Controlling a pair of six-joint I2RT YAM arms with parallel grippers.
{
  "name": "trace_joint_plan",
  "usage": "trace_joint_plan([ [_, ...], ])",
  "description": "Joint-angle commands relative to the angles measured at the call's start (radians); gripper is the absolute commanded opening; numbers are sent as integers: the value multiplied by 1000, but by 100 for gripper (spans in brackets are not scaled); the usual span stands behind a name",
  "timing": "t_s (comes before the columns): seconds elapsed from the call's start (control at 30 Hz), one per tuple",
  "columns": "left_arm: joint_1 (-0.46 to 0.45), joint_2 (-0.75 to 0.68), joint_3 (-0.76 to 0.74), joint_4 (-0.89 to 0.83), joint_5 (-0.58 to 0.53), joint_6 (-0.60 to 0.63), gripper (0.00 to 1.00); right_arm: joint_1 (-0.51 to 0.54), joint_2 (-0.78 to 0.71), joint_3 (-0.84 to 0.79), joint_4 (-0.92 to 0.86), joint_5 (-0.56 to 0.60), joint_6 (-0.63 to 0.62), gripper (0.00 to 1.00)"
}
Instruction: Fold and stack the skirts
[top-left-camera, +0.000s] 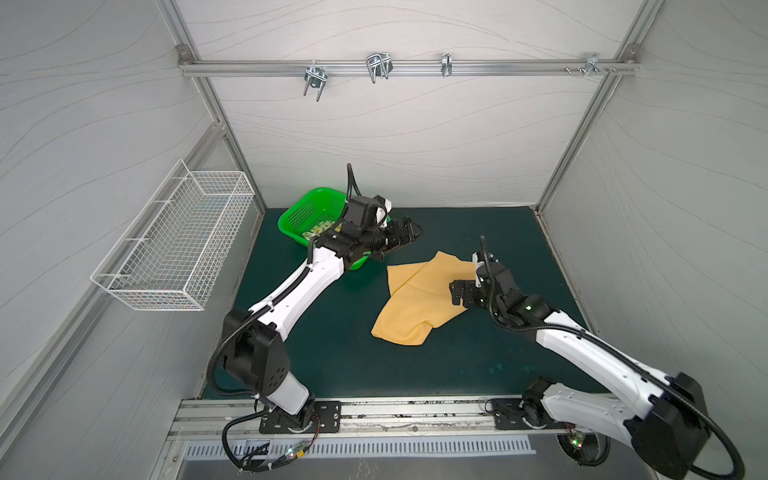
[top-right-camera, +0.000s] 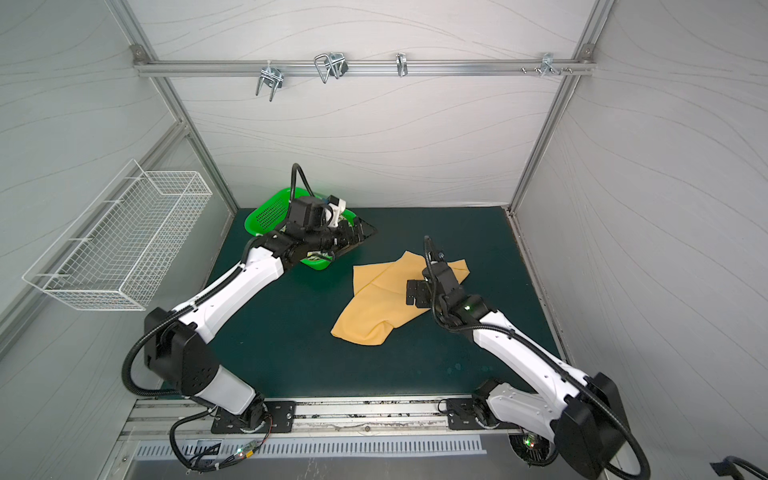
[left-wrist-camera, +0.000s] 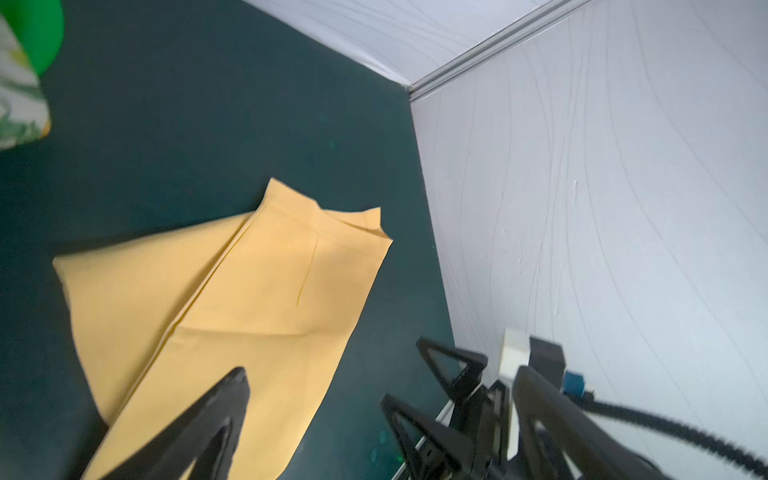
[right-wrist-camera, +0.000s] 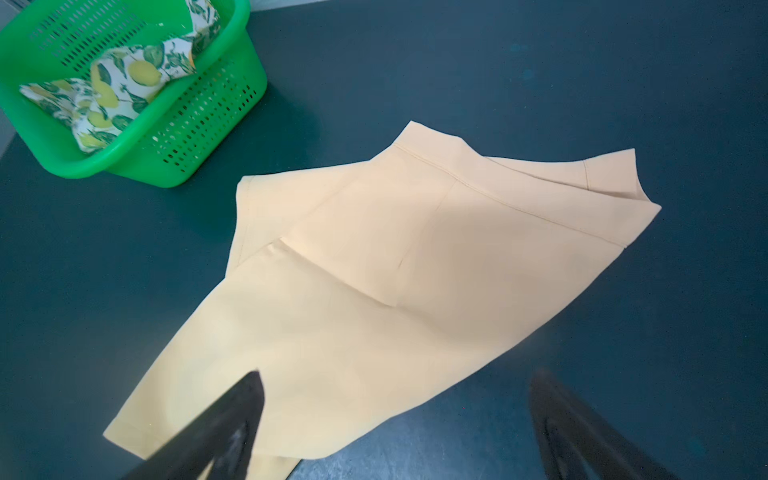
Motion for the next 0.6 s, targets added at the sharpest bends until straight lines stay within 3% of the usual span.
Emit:
trace_joint_plan([
  [0.0, -3, -109, -182, 10, -95, 7, 99, -29, 111, 90, 11, -14, -69, 99],
  [0.23, -3, -315, -444, -5, -180, 26, 96, -90, 416, 315, -35, -83, -116, 98],
  [0.4, -3, -329, -542, -33, -180, 71, 92, -92, 567, 452, -65, -102, -116, 98],
  [0.57, -4, -339, -672, 49, -143, 73, 87, -100, 677, 561, -101, -124, -97, 98],
])
